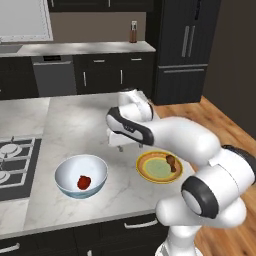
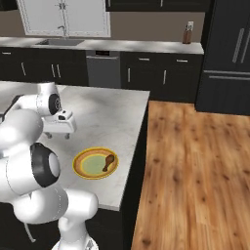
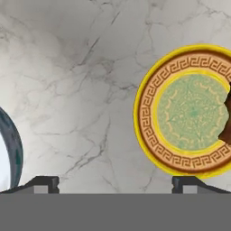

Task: Place the chicken drumstick on the plate and place the bell pepper on the same plate.

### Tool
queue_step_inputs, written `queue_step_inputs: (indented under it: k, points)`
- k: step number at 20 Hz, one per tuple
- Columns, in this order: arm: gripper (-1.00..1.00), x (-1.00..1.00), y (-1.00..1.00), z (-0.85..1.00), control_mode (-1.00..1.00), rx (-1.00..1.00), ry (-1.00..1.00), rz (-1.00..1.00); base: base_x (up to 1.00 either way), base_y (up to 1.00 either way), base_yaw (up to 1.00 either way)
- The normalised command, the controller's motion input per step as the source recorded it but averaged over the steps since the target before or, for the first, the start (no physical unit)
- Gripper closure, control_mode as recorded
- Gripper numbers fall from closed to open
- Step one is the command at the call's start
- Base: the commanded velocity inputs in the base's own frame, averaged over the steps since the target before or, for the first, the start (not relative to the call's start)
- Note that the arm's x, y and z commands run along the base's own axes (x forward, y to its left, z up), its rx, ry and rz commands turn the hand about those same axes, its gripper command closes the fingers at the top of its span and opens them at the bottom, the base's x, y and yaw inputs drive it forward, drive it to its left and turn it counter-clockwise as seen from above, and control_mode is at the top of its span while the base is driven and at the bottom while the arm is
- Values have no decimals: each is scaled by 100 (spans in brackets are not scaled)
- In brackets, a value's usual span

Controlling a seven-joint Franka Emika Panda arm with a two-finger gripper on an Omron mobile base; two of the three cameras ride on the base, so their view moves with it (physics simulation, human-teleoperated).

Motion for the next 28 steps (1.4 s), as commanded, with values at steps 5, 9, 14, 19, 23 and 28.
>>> queue_step_inputs:
  k: [5, 9, 14, 19, 23, 28]
  points:
    - [-100, -50, 52, 25, -100, 0, 0, 0, 0, 0, 0]
    - [-100, -52, 36, 16, -100, 0, -2, 0, 0, 0, 0]
    - [-100, -40, 21, 0, -100, 1, -2, 0, 0, 0, 0]
    - [-100, -38, 16, 1, -100, 5, 0, 0, 0, 0, 0]
    - [-100, -45, 25, 4, -100, 3, -2, 0, 0, 0, 0]
    - [-100, -28, 45, 0, -100, 0, -11, 2, 0, 0, 0]
